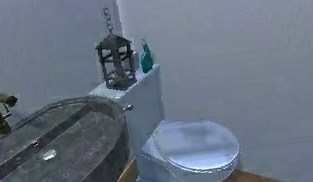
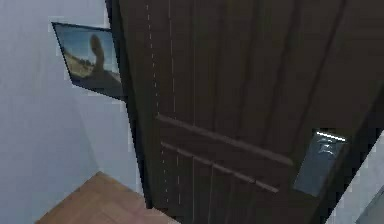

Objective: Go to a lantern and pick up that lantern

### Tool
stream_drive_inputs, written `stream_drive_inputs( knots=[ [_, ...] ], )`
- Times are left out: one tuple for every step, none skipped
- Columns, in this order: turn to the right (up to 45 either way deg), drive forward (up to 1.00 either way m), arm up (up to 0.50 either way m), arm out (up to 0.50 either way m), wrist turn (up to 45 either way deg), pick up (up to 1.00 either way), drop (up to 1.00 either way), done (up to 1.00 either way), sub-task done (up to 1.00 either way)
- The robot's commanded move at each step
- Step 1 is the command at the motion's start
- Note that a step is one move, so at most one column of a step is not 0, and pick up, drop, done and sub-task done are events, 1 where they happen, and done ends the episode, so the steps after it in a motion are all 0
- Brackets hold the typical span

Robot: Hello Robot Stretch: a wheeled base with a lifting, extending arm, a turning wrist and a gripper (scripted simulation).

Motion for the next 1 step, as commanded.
stream_drive_inputs(
  knots=[
    [-45.0,0.00,0.00,0.00,0.0,0.00,0.00,0.00,0.00]
  ],
)
